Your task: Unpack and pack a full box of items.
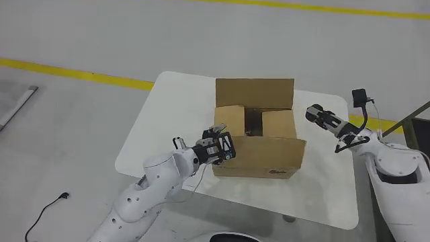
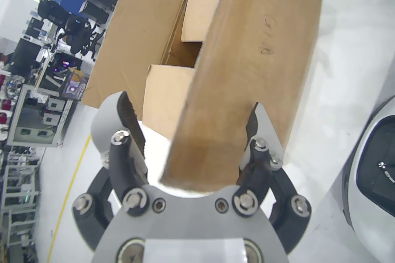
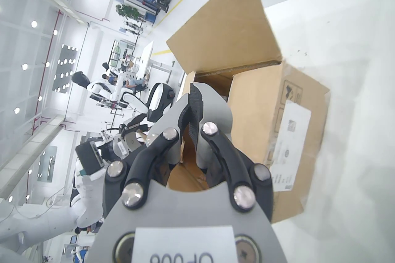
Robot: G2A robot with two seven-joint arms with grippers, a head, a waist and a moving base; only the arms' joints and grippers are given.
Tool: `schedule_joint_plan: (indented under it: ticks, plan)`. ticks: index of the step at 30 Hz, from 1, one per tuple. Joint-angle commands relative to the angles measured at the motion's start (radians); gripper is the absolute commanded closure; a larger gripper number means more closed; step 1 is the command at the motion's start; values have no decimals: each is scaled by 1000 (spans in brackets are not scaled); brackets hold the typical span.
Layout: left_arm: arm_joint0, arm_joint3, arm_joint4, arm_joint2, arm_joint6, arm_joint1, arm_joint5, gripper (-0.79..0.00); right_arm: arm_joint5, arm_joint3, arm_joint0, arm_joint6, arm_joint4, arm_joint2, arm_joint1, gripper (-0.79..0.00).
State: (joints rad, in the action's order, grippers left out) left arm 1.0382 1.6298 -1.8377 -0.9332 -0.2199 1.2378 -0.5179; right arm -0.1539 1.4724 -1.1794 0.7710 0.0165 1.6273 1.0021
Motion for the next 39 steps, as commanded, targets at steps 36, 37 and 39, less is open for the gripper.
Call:
schedule_joint_plan:
  ticks: [36,37,39]
  plan:
    - [-69,-102,-39,30,-109,44,48,-785,-171,-1120,743,175,297,-366,161,0]
    - [-70,-103,-39,30,-108,44,47,-785,-188,-1124,745,158,292,-360,155,0]
    - [-71,-105,-40,29,-104,45,43,-785,-209,-1134,750,102,262,-354,145,0]
